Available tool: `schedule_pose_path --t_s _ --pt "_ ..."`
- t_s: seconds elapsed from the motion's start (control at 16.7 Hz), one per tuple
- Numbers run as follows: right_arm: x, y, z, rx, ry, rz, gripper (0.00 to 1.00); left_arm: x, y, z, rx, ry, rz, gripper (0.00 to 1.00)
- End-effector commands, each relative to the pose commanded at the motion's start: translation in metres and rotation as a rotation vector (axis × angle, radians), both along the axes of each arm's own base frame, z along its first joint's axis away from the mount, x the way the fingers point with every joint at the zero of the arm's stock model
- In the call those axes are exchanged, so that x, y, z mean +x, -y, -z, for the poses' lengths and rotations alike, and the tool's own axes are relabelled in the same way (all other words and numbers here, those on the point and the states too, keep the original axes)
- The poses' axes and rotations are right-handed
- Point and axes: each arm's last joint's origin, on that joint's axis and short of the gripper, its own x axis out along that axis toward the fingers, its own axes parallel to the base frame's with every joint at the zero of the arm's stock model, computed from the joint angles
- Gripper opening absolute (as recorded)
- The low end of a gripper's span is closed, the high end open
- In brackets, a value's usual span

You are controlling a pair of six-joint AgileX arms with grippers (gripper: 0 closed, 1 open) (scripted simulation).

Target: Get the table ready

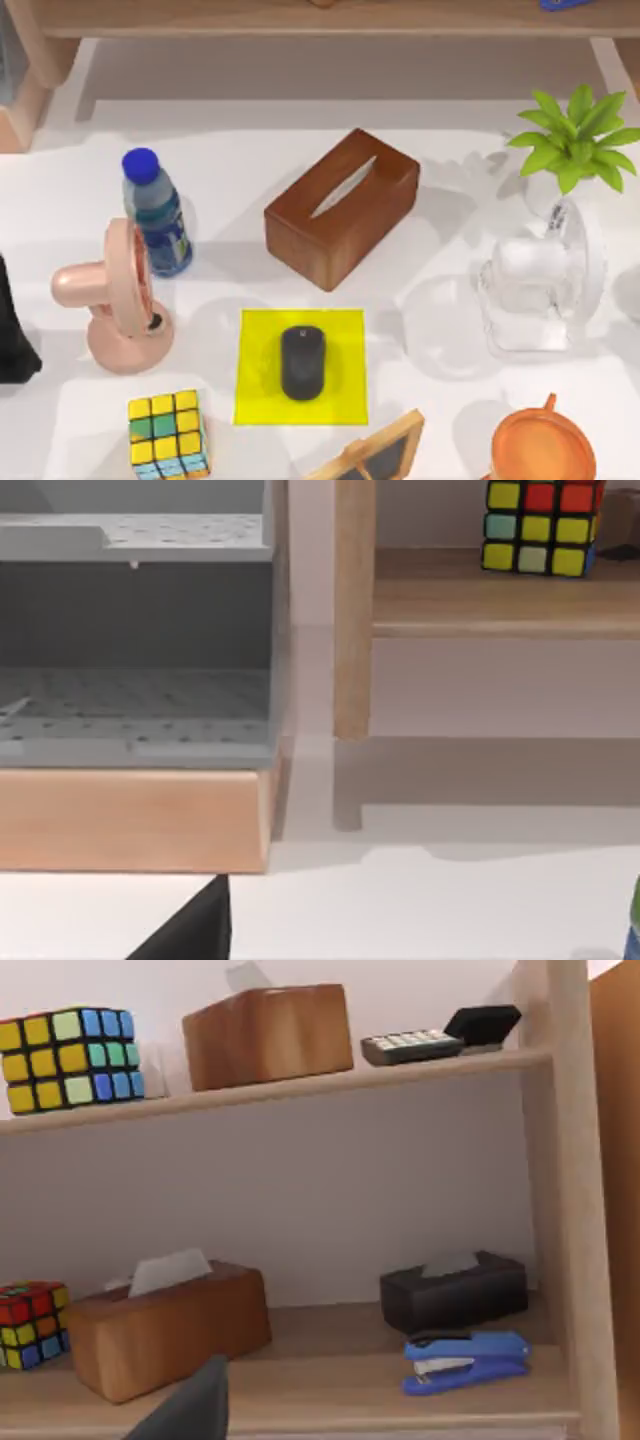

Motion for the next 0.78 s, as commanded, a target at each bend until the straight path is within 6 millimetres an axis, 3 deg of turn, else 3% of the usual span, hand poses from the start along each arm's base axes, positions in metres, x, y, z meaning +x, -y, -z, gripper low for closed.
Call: schedule_pose_path --t_s 0.18,0.36,0.78 --pt "0.021 0.008 0.064 -0.101 -0.14 0.107 1.0 0.0 0.0 0.0 0.0 0.0 0.0 1.0" --pt "0.028 0.015 0.1 -0.147 -0.217 0.159 1.0 0.0 0.0 0.0 0.0 0.0 0.0 1.0" --pt "0.029 0.016 0.106 -0.154 -0.231 0.168 1.0 0.0 0.0 0.0 0.0 0.0 0.0 1.0"
